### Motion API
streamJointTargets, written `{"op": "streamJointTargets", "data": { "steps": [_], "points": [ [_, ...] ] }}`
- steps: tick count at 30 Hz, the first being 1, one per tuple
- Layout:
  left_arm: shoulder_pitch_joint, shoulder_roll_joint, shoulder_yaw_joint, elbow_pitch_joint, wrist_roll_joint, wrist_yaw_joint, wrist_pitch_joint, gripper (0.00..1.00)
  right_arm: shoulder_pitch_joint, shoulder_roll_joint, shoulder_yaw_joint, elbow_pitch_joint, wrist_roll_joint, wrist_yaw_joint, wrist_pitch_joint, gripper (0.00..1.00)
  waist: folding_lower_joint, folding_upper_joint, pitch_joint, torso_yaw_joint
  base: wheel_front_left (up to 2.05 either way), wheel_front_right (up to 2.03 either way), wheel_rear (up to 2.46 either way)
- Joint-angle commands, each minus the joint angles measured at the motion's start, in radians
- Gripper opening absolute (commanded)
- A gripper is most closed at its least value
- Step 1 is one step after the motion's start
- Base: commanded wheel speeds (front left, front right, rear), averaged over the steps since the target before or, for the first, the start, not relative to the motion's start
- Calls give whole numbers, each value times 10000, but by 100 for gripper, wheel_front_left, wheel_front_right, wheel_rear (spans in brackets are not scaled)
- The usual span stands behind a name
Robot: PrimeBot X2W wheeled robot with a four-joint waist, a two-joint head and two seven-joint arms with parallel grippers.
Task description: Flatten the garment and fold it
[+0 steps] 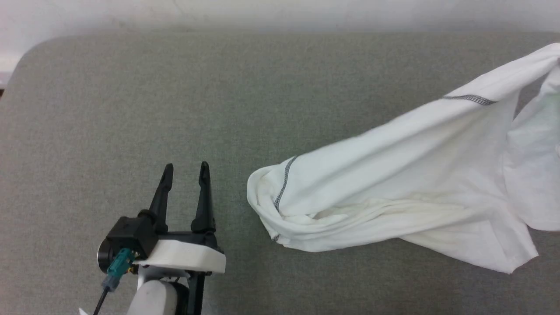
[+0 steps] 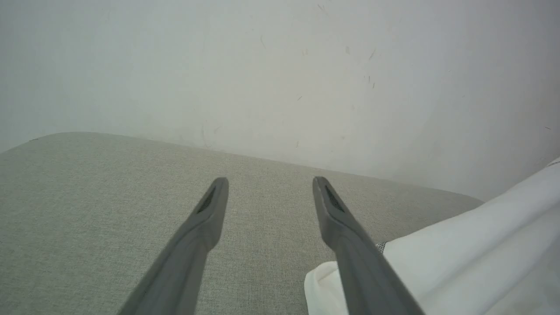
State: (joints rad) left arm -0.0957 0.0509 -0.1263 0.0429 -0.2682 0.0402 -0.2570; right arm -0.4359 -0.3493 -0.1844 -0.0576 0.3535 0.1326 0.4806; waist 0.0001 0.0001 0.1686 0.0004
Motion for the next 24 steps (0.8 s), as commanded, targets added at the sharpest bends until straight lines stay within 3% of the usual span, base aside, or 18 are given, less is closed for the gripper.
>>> {"op": "streamJointTargets", "data": {
  "steps": [1,12,20,22,23,24],
  "points": [
    [-207,-7,-32,-42,-105,10,-47,100,-126,2,-140,688,-74,-19,-372,0,-1,-1,602,303,0,0,0],
    [-543,-7,-43,74,-34,-71,-47,100,717,494,-1240,5225,-165,-19,-1514,0,-1,-1,1327,169,0,0,0],
    [-374,-7,250,267,107,-130,-47,100,1434,800,-1832,6018,-182,-19,-2667,1,-1,-1,957,-206,0,0,0],
    [-287,-7,309,347,144,-157,-47,100,1664,866,-1876,5974,-201,-19,-2864,49,-1,-1,757,-272,0,0,0],
    [-287,-7,309,347,144,-157,-47,100,1664,866,-1876,5974,-201,-19,-2864,49,-1,-1,757,-272,0,0,0],
    [-237,-7,337,383,156,-164,-47,100,1776,922,-1888,5892,-184,-19,-2991,100,-1,-1,659,-306,0,0,0]
  ]
}}
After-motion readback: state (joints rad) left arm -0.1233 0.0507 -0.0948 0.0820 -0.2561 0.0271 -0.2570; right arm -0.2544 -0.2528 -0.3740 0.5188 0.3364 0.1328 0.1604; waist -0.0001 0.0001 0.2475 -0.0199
